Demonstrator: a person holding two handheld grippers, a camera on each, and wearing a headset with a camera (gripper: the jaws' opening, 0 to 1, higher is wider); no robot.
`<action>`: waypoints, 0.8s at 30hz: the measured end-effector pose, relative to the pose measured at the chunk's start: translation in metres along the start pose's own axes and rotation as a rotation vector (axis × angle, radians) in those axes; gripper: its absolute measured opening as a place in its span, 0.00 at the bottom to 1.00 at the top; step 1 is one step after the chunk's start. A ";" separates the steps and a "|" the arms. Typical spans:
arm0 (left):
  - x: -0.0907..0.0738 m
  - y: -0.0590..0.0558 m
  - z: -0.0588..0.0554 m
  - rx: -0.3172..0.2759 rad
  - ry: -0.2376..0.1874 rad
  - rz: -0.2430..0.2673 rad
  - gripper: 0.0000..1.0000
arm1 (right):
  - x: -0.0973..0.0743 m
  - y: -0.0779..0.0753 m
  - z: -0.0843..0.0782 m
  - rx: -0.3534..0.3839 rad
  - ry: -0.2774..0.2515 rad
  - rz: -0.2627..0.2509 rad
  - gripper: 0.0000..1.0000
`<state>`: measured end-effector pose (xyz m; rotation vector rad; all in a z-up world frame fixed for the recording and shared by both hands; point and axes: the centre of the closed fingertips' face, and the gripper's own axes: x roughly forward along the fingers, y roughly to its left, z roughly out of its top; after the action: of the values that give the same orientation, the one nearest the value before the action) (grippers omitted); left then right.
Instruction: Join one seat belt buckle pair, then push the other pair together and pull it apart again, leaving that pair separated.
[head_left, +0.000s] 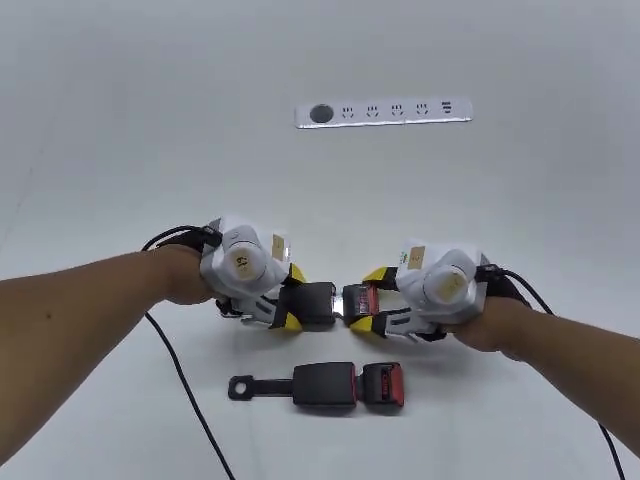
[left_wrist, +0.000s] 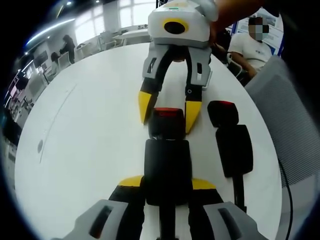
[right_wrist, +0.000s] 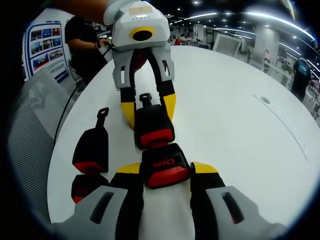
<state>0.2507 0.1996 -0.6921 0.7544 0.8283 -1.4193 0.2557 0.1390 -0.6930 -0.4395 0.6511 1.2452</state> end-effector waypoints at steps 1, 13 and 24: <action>0.000 0.000 0.000 0.000 0.000 0.000 0.34 | -0.001 0.000 0.000 0.001 -0.001 0.000 0.35; 0.000 0.001 0.000 -0.017 -0.011 0.011 0.34 | -0.011 -0.002 -0.008 0.006 0.008 0.000 0.35; 0.000 0.001 0.000 -0.025 -0.014 0.018 0.34 | -0.026 -0.007 -0.023 0.006 0.011 0.006 0.35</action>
<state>0.2513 0.1997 -0.6922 0.7301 0.8253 -1.3943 0.2525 0.1035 -0.6930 -0.4403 0.6662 1.2470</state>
